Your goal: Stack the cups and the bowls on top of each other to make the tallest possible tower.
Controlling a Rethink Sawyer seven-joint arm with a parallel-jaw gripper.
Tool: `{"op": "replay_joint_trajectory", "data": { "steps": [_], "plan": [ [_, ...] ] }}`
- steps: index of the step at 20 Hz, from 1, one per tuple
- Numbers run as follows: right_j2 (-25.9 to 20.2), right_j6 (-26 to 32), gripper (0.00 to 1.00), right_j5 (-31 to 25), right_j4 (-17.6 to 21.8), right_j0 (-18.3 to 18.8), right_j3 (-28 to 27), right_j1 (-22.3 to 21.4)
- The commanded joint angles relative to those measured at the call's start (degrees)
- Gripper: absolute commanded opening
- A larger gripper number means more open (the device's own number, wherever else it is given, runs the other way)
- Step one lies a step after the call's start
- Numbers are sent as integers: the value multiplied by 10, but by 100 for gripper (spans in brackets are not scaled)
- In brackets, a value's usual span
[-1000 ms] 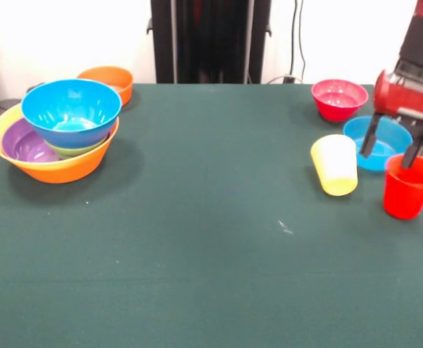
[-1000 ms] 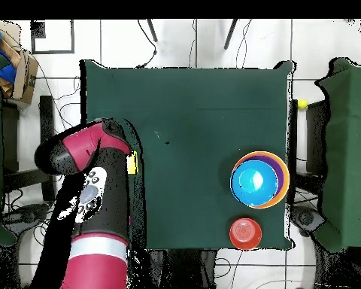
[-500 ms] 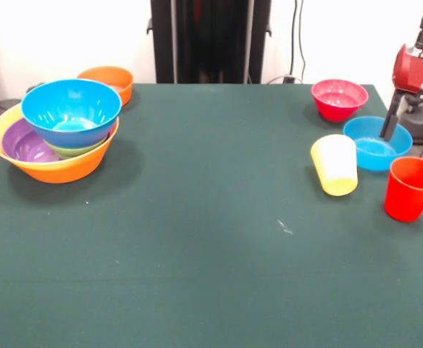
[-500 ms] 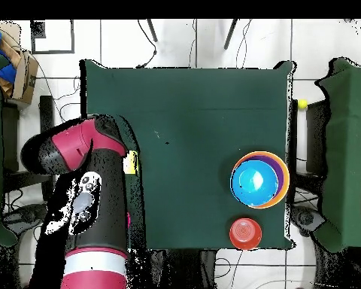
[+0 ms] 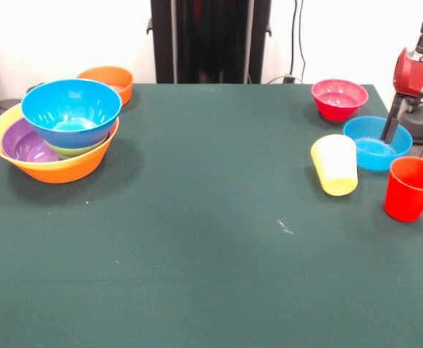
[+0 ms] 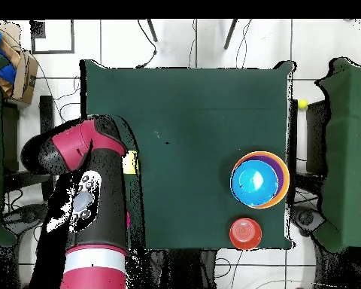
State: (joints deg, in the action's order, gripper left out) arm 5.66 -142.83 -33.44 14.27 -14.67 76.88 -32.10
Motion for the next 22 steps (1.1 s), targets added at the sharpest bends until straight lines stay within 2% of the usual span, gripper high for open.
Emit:
{"op": "replay_joint_trajectory", "data": {
  "steps": [1, 11, 22],
  "plan": [
    [-53, 26, 100, 6, 25, -3, 41, 46],
    [-33, 5, 100, 59, 44, -21, 57, 71],
    [7, -35, 100, 97, 32, -65, 45, 107]
  ]
}}
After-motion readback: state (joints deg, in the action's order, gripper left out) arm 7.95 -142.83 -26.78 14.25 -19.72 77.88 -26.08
